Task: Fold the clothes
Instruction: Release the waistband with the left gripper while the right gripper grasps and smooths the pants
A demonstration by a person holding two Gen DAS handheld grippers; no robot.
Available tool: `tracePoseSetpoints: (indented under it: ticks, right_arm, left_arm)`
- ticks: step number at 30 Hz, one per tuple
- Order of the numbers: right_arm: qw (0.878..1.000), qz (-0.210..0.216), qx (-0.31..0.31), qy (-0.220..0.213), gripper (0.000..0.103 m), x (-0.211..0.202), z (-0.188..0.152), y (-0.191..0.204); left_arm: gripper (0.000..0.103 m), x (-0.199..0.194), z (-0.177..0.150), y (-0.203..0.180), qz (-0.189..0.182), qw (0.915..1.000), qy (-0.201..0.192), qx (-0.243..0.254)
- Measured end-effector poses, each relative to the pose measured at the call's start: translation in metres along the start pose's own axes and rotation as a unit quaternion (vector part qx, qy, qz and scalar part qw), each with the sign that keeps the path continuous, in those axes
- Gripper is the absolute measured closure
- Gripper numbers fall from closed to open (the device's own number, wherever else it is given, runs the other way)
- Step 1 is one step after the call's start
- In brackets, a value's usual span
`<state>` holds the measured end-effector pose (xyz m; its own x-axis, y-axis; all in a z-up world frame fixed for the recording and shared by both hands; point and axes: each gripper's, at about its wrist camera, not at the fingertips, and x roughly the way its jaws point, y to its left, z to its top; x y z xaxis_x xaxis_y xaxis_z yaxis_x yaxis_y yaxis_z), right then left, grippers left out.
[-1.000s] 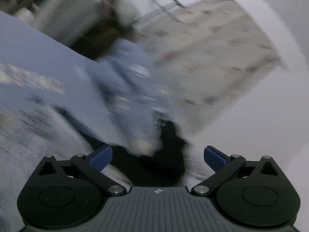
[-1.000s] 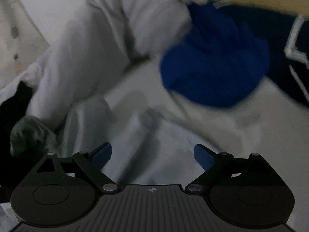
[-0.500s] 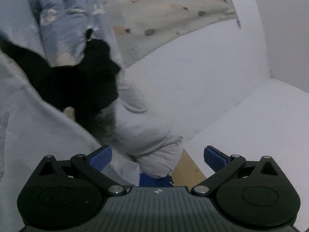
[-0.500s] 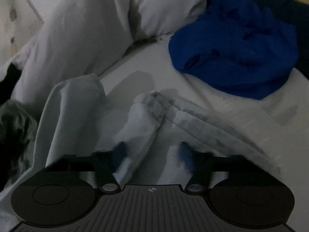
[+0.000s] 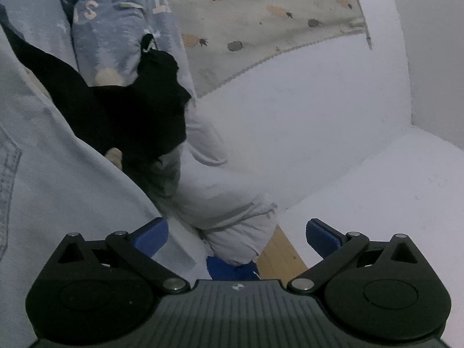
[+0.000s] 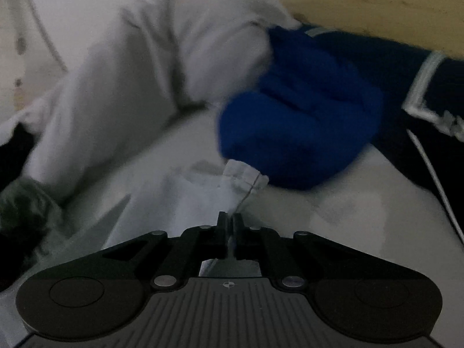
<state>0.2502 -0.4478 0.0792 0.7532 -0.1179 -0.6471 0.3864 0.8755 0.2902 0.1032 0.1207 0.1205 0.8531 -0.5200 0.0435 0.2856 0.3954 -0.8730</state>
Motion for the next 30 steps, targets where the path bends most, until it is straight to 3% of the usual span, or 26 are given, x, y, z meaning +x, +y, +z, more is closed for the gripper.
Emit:
tracePoseSetpoints:
  ticks: [3, 6, 9, 11, 12, 15, 18, 23, 30]
  right_arm:
    - [0.998, -0.043, 0.009, 0.046, 0.1, 0.014, -0.029, -0.024]
    - [0.996, -0.041, 0.057, 0.047, 0.098, 0.016, -0.047, -0.045]
    - [0.99, 0.013, 0.136, 0.031, 0.087, 0.004, -0.058, -0.063]
    - [0.986, 0.045, 0.156, 0.032, 0.079, 0.007, -0.064, -0.066]
    - [0.986, 0.052, 0.157, 0.03, 0.072, 0.009, -0.065, -0.064]
    - [0.987, 0.052, 0.152, 0.021, 0.069, 0.015, -0.065, -0.06]
    - [0.99, 0.042, 0.136, 0.017, 0.068, 0.025, -0.058, -0.047]
    - [0.996, 0.014, 0.089, 0.007, 0.087, 0.024, -0.026, -0.031]
    - [0.999, -0.024, 0.026, -0.007, 0.088, 0.017, 0.022, -0.016]
  left_arm:
    - [0.0, 0.0, -0.004, -0.001, -0.003, 1.0, 0.009, 0.001]
    - [0.0, 0.001, -0.005, 0.0, -0.003, 1.0, 0.009, -0.002]
    - [0.0, 0.002, -0.005, 0.001, 0.001, 0.9999, 0.011, 0.002]
    - [0.0, 0.002, -0.006, 0.002, 0.003, 0.9999, 0.012, 0.0]
    - [0.0, 0.003, -0.006, 0.003, 0.004, 0.9999, 0.013, -0.002]
    - [0.0, 0.002, -0.007, 0.005, 0.004, 0.9999, 0.013, -0.007]
    - [0.0, 0.003, -0.008, 0.006, 0.003, 0.9998, 0.017, -0.005]
    - [0.0, 0.004, -0.009, 0.01, 0.007, 0.9997, 0.021, -0.01]
    - [0.0, 0.005, -0.011, 0.014, 0.01, 0.9995, 0.025, -0.014]
